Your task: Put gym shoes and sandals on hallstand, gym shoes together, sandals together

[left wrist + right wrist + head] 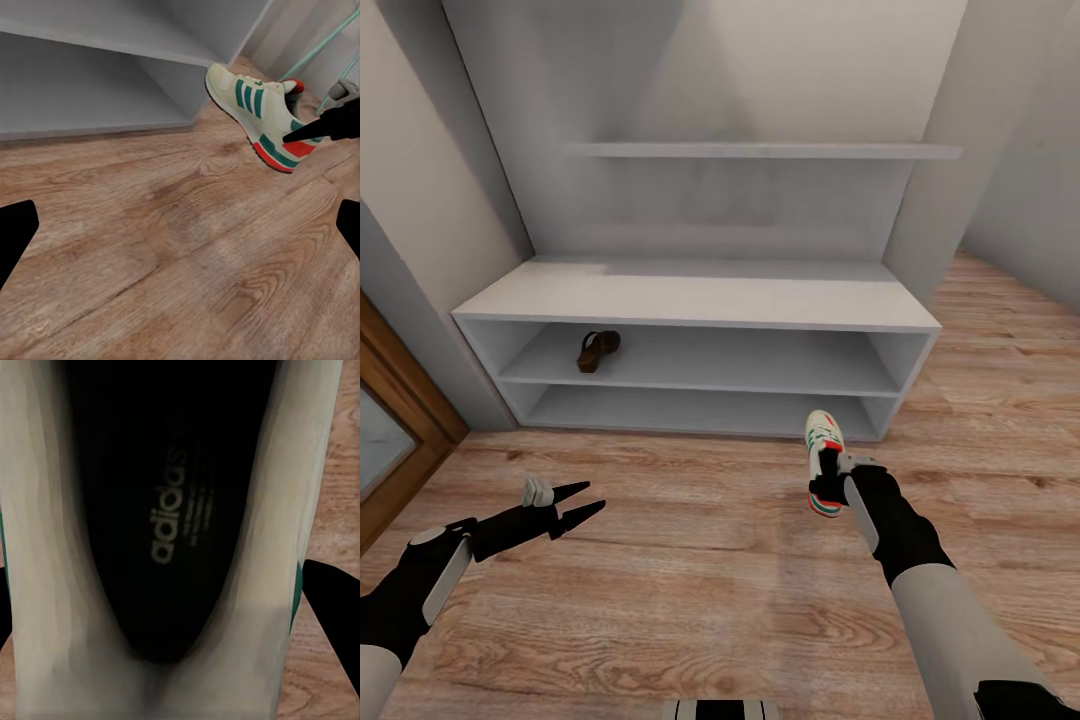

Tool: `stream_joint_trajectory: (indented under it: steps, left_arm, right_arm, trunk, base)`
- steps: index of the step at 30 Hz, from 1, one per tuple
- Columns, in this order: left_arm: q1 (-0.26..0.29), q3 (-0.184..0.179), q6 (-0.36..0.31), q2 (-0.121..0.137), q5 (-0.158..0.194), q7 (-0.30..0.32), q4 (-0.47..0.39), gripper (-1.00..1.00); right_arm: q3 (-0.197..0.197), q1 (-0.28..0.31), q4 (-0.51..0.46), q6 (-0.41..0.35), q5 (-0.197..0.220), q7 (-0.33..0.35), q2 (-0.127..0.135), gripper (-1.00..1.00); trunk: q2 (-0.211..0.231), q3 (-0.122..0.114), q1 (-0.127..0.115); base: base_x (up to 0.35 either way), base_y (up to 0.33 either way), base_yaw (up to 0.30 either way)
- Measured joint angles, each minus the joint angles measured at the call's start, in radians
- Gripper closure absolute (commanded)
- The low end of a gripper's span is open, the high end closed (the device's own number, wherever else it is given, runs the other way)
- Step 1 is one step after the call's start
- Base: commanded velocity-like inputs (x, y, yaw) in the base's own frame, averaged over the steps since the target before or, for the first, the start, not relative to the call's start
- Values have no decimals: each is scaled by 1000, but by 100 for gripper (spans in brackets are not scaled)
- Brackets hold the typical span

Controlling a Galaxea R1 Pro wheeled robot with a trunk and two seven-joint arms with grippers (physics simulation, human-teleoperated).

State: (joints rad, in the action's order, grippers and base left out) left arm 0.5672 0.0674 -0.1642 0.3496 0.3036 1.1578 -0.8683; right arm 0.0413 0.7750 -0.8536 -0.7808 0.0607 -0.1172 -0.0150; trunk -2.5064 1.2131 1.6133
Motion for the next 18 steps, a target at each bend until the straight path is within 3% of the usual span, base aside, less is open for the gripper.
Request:
stream_joint_trajectory:
  steps: [18]
  left_arm:
    - [0, 0, 0, 0, 0, 1, -3, -100]
  right_arm:
    - [1, 0, 2, 5, 0, -1, -9, 100]
  trunk:
    - [0, 0, 0]
  base:
    - [0, 0, 0]
